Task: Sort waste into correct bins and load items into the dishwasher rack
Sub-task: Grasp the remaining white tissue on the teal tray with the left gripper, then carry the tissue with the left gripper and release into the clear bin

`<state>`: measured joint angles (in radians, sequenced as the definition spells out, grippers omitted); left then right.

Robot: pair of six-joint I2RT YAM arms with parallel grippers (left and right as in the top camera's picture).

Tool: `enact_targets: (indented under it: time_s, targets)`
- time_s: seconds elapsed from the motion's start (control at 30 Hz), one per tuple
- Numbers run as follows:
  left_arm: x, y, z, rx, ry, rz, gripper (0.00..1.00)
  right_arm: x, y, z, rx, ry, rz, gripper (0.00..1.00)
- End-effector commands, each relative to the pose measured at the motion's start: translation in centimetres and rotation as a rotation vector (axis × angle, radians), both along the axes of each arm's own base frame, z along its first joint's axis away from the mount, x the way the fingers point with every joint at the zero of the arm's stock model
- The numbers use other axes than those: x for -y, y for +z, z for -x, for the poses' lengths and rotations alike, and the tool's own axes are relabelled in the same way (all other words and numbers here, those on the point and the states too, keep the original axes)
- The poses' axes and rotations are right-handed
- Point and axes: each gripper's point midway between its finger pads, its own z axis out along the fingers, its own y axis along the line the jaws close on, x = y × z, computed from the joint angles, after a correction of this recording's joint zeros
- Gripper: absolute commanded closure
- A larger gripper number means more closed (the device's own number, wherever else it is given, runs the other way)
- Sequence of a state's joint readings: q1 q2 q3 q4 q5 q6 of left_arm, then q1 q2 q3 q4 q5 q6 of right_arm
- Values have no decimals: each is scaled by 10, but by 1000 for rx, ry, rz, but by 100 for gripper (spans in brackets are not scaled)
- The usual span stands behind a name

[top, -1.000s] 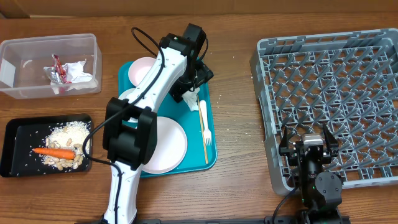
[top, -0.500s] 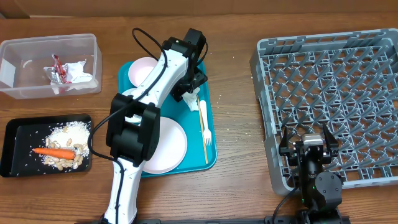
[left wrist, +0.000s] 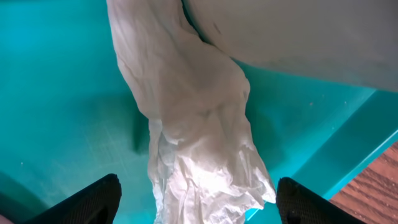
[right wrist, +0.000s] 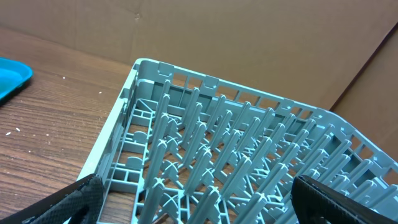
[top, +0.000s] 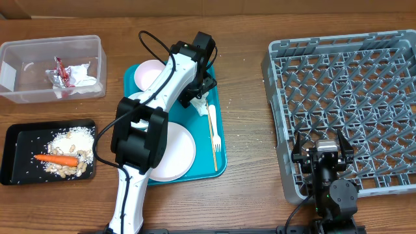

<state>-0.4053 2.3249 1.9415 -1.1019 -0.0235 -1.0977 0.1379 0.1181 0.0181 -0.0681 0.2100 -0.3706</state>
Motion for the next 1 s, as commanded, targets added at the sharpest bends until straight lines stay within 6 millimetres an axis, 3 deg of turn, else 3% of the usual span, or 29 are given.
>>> enact_targets:
  time_s: [0.0, 0.1, 0.2, 0.37, 0.53, 0.73, 0.97]
  targets:
    - [-8, -16, 8, -38, 11, -27, 18, 2, -3, 0, -4, -9, 1, 0]
    - [-9, -20, 11, -46, 8, -31, 21, 2, -3, 0, -4, -9, 1, 0]
    - [-9, -19, 11, -44, -9, -31, 33, 2, -3, 0, -4, -9, 1, 0]
    - [-10, -19, 11, -47, -23, -33, 43, 2, -3, 0, -4, -9, 1, 0]
    - [-10, -14, 12, -43, -37, -32, 60, 2, -3, 0, -4, -9, 1, 0]
    - [-9, 2, 10, -15, -37, -21, 61, 2, -3, 0, -4, -9, 1, 0]
    - [-9, 30, 10, 28, -41, -5, 87, 2, -3, 0, -4, -9, 1, 0]
